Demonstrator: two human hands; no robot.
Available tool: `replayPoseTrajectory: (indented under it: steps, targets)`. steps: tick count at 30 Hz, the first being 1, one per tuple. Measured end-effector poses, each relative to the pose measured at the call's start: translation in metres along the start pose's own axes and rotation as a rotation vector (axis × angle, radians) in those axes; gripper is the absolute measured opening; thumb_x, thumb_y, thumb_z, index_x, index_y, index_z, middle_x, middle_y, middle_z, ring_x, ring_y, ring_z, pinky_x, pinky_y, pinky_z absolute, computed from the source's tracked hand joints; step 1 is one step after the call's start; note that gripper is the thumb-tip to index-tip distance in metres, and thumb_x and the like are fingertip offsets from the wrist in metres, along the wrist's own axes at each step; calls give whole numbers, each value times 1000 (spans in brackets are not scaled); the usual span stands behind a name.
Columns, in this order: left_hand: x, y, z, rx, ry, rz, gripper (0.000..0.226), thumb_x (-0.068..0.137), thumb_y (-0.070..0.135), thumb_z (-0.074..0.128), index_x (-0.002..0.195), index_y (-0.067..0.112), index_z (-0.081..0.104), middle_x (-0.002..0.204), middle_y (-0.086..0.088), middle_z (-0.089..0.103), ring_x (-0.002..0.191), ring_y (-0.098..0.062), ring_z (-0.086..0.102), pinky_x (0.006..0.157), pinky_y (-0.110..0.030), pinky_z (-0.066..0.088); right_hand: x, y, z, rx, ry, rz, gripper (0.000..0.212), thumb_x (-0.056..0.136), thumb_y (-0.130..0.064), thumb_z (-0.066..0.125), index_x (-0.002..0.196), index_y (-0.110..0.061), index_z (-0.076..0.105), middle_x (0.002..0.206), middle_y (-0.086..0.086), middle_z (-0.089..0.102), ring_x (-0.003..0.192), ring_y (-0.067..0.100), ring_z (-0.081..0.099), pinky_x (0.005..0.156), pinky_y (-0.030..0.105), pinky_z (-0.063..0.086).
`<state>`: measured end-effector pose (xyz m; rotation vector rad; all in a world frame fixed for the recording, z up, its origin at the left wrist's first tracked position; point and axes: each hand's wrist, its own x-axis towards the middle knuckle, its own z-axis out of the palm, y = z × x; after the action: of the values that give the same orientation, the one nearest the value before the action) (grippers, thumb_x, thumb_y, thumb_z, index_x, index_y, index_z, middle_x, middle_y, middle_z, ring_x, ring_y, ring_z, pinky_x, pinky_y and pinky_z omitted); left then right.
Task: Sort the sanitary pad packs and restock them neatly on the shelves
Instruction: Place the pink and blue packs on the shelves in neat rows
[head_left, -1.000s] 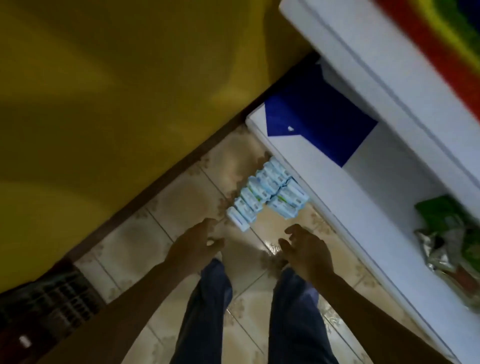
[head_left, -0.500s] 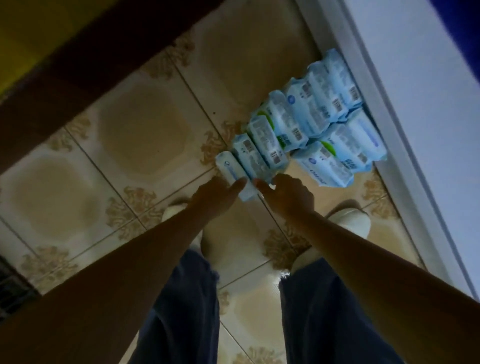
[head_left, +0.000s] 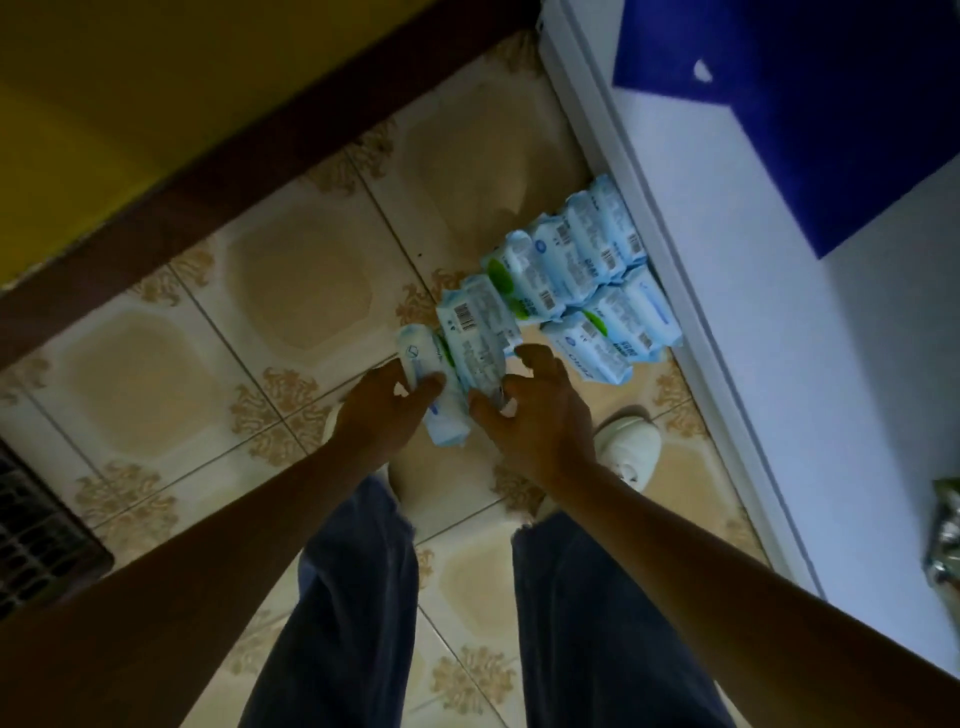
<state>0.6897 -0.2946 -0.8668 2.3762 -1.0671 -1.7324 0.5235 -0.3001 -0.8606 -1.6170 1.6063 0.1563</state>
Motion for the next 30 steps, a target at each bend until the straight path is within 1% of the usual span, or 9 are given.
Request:
replayPoseTrajectory:
  steps: [3,7,11,14,16,20,24,27,30]
  targets:
    - [-54,47,-25,-324,-28,-95,17,92,29,62,93,14,54,103,-14,64,90,-27,64,80,-46,56,-37,-31,-57,100,92,-129,52,79,-49,58,106,-8,73,137,7,53,111,23,58,75,25,51]
    - [-137,120,-54,-595,-58,-154,21,97,37,51,93,16,51,87,-3,61,72,-13,59,57,-26,52,-88,-63,-135,216,181,-158,55,79,-52,57,110,-9,70,127,1,61,103,16,62,71,39,58]
    - [-223,172,-87,-846,-118,-98,33,103,34,35,82,19,55,76,3,64,68,-15,63,61,-29,52,-149,-99,-232,337,294,-220,55,80,-56,59,112,-11,65,119,0,66,100,12,66,69,29,59]
    - [-274,206,-105,-804,-231,50,20,102,19,41,102,9,58,93,-1,68,76,-11,69,61,-22,55,-194,-127,-302,407,426,-258,39,78,-52,61,103,-22,58,112,2,67,95,14,65,70,36,57]
    - [-300,232,-116,-781,-294,171,30,101,23,46,122,4,54,116,-11,65,96,-18,67,70,-25,57,-221,-145,-344,458,525,-281,35,76,-47,64,98,-26,45,105,2,64,95,15,64,69,40,55]
    - [-363,290,-145,-778,-379,432,79,72,67,61,133,19,50,129,0,59,125,-23,53,93,-31,53,-285,-186,-412,569,674,-377,53,82,-33,65,125,-23,36,115,-13,61,103,0,62,78,16,50]
    - [-436,336,-173,-886,-808,555,90,74,59,72,147,19,37,144,-11,48,133,-30,45,110,-47,36,-352,-219,-436,713,794,-396,54,88,-48,53,129,-15,42,116,-29,57,106,2,59,82,21,49]
    - [-490,363,-185,-731,-625,748,75,71,39,81,135,17,50,125,-10,64,113,-29,62,89,-40,55,-394,-235,-448,821,907,-343,80,75,-77,54,131,-20,42,121,-24,55,112,6,57,86,27,51]
    - [-537,390,-197,-625,-477,965,65,70,23,79,127,17,50,110,-1,70,99,-17,68,74,-28,56,-426,-250,-462,862,980,-332,90,68,-68,69,140,-24,37,134,-13,52,120,7,55,92,30,52]
